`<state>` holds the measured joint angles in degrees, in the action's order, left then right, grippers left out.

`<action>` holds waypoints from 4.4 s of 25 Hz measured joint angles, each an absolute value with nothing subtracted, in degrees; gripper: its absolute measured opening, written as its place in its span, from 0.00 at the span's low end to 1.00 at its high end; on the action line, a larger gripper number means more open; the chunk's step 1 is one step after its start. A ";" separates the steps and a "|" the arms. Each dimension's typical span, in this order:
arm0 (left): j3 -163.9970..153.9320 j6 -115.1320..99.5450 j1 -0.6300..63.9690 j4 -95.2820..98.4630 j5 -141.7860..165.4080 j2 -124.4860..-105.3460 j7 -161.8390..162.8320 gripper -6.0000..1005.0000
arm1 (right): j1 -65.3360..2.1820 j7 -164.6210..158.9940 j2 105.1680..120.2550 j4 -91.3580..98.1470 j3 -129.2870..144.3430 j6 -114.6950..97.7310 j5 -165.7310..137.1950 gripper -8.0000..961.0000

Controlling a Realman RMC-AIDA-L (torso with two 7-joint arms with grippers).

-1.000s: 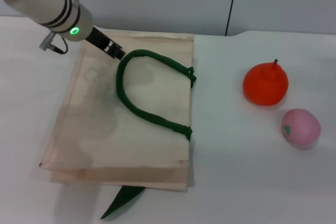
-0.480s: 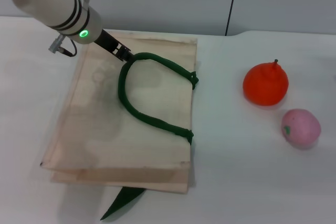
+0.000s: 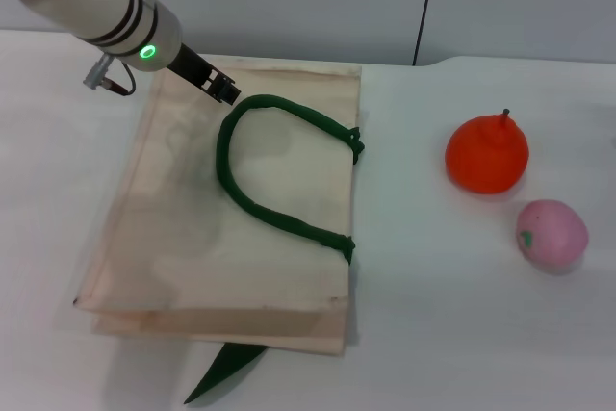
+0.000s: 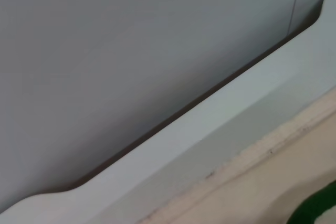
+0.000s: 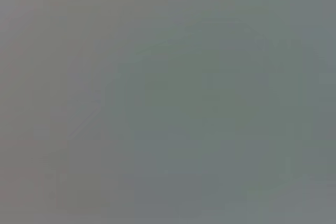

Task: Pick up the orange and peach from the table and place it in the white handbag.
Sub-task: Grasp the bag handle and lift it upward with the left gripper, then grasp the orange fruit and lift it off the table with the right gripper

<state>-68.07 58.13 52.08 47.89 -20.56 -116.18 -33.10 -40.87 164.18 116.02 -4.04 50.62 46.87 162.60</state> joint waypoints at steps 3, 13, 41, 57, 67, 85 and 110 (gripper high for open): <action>-68.07 58.44 52.05 48.09 -20.51 -116.19 -33.08 0.47 | -40.87 164.18 116.01 -4.04 50.62 46.82 162.60 0.88; -69.52 59.47 52.46 50.28 -21.16 -116.40 -32.97 0.47 | -40.87 164.18 116.02 -3.70 50.71 45.42 162.60 0.88; -74.05 55.28 51.34 45.91 -25.65 -116.55 -32.43 0.47 | -40.89 164.18 116.01 -3.60 50.71 45.44 162.60 0.88; -76.43 51.98 51.90 43.33 -26.19 -116.74 -32.05 0.41 | -41.07 164.18 116.02 -3.60 50.71 45.44 162.60 0.88; -76.82 51.27 52.03 41.58 -26.78 -116.62 -32.29 0.33 | -41.13 164.15 116.09 -3.60 50.71 45.44 162.60 0.88; -79.81 53.54 50.47 45.45 -26.88 -116.29 -34.02 0.12 | -40.82 164.09 116.02 -3.97 50.71 44.73 156.07 0.89; -79.26 73.16 36.33 91.57 -21.97 -116.28 -29.86 0.12 | -37.18 146.83 115.54 1.47 50.71 44.10 135.23 0.89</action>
<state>-79.26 73.16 36.33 91.57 -21.97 -116.28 -29.86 -37.18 146.83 115.54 1.47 50.71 44.10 135.23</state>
